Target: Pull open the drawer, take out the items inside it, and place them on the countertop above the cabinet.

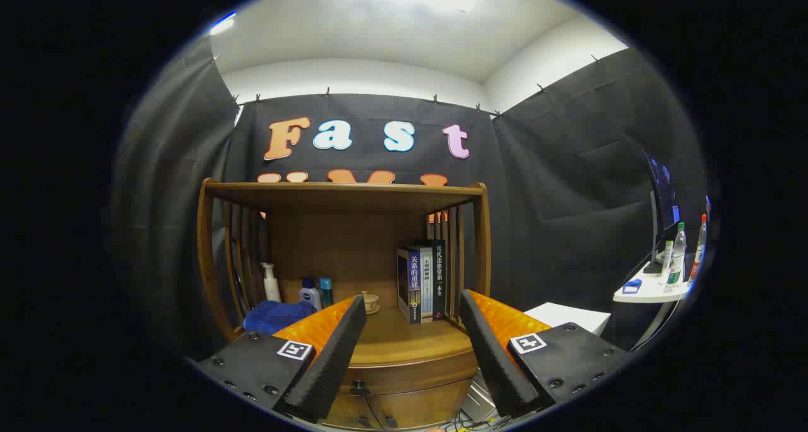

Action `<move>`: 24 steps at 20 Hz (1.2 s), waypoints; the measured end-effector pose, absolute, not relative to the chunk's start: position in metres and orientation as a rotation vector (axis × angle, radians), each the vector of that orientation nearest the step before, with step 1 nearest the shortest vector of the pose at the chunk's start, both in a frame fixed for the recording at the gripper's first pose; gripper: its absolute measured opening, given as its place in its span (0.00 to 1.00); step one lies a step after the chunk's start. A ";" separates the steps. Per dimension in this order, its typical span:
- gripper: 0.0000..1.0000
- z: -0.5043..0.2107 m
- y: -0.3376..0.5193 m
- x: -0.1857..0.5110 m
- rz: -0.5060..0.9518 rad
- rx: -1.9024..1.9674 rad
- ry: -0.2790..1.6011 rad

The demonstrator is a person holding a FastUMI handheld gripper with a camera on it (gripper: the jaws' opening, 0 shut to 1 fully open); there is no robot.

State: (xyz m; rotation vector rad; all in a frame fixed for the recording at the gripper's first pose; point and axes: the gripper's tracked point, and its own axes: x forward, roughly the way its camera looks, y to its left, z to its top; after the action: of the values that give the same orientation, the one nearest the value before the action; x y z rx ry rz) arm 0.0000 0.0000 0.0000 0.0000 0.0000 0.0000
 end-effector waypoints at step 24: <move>0.98 -0.067 0.033 0.020 0.075 -0.002 0.024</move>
State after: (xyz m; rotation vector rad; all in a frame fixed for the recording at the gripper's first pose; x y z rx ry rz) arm 0.0203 0.0328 -0.0667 -0.0017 0.0244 0.0747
